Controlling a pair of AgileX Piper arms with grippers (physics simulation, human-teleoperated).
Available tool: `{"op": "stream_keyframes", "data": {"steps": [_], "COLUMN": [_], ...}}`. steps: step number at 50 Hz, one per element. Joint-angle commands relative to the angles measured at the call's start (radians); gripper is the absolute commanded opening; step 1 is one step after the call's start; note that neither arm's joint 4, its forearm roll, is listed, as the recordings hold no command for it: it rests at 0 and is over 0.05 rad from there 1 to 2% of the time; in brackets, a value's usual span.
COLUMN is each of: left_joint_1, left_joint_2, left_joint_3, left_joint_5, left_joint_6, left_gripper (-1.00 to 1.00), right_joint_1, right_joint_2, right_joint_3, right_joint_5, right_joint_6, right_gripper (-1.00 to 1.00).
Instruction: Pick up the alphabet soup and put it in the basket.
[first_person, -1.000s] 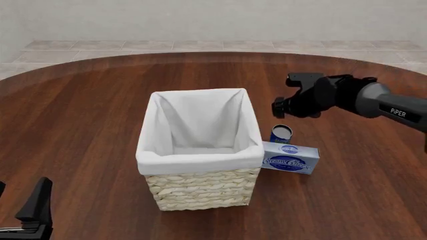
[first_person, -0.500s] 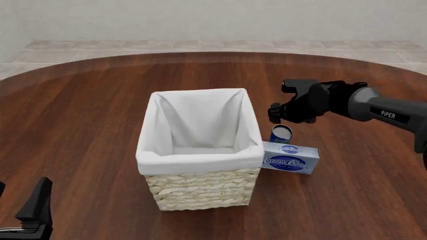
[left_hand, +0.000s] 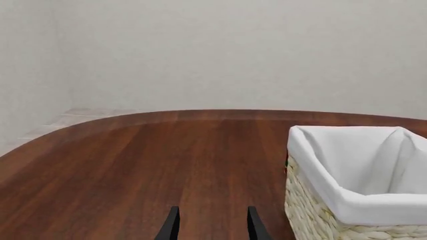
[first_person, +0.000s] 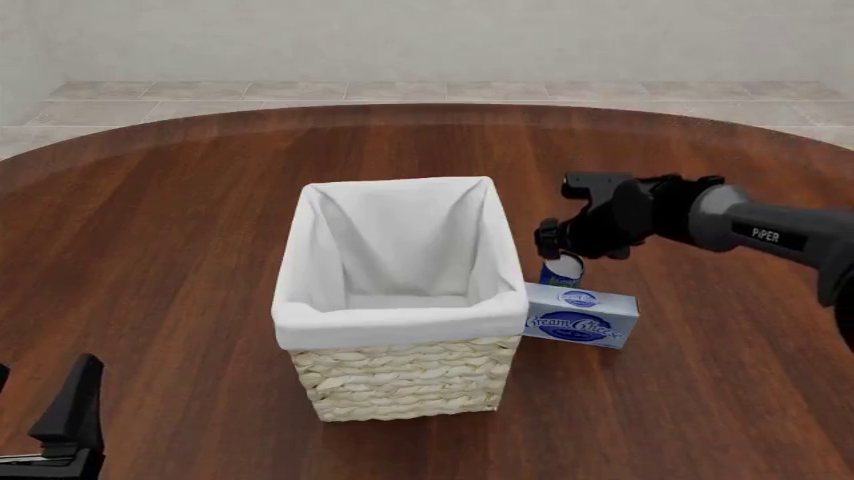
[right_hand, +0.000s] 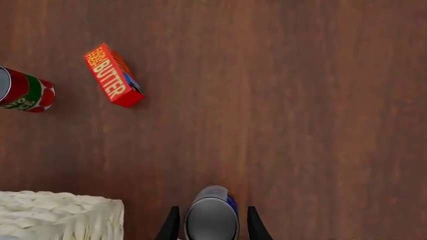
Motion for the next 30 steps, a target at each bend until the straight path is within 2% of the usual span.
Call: {"op": "stream_keyframes", "data": {"steps": [1, 30], "left_joint_1": [0.001, 0.001], "left_joint_2": [0.0, 0.0], "left_joint_3": [0.0, 0.0], "left_joint_5": [0.0, 0.001], "left_joint_6": [0.0, 0.0], "left_gripper": [1.0, 1.0], "right_joint_1": [-0.001, 0.01], "right_joint_2": [0.01, 0.039], "right_joint_3": [0.022, 0.042], "right_joint_5": [-0.013, -0.04], "right_joint_6": [0.008, 0.034], "right_gripper": [1.0, 1.0]}}
